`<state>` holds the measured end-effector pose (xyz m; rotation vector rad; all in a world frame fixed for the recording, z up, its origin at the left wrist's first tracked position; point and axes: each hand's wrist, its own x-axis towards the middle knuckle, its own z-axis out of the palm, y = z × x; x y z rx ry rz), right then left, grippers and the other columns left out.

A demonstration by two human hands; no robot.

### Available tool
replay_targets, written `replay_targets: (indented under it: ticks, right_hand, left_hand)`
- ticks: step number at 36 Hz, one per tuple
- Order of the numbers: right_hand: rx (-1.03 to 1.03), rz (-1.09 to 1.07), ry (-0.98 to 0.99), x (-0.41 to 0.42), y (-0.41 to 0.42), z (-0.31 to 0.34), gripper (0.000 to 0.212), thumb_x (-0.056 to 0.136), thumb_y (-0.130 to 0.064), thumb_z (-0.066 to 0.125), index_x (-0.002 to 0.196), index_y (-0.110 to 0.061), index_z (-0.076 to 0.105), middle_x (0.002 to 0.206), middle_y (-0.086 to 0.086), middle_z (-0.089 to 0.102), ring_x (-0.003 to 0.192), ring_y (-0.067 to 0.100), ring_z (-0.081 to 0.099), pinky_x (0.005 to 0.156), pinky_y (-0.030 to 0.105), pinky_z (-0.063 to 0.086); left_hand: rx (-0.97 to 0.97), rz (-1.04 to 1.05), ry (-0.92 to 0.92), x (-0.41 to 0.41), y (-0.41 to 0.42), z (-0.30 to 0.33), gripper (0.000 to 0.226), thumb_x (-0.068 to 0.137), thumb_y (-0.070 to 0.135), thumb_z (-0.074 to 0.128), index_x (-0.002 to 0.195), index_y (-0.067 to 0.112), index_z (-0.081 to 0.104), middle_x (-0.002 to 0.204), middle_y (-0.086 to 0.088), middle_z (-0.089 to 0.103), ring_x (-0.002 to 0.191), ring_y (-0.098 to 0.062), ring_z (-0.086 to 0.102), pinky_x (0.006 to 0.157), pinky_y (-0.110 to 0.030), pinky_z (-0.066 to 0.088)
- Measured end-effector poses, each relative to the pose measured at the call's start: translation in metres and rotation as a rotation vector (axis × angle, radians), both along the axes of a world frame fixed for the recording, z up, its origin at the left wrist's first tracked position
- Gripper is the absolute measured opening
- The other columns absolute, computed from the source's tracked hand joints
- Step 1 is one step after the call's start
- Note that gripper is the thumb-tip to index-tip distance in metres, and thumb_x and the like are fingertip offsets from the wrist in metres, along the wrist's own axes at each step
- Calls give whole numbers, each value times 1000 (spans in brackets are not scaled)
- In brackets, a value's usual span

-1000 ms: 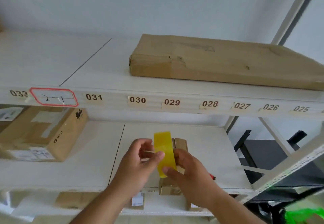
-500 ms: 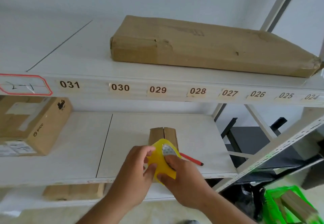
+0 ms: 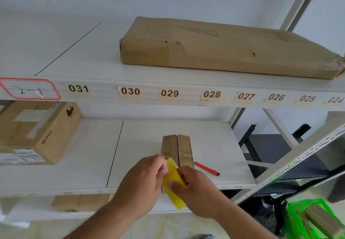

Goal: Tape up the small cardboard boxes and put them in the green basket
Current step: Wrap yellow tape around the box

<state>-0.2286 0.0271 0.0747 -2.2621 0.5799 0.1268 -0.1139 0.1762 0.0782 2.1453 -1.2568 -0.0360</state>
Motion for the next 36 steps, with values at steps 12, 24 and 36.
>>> replay_targets:
  ticks: [12,24,36]
  right_hand:
    - [140,-283,3,0,4,-12,49,86,-74,52,88,-25,57,77,-8,60,72,9,57,63,27,42]
    - [248,-437,-93,-16,13,-13,31,89,-53,63,88,-22,65,79,0,65,73,18,64,66,34,52]
    - [199,-257,-10,-49,-4,-3,22,85,-46,61,95,-26,61,87,-3,63,72,7,55,62,20,44]
  left_hand:
    - [-40,90,687,62,-30,25,11,94,-1,63,90,8,59,80,-11,66,63,-13,66,69,-34,62]
    - [296,268,1377,49,-18,-30,74,88,77,44,106,10,70,98,-6,74,88,-23,71,79,-39,55]
    - [237,142,1459,8,-29,-42,34,89,32,74,108,4,70,93,-4,63,68,-14,56,67,-31,54]
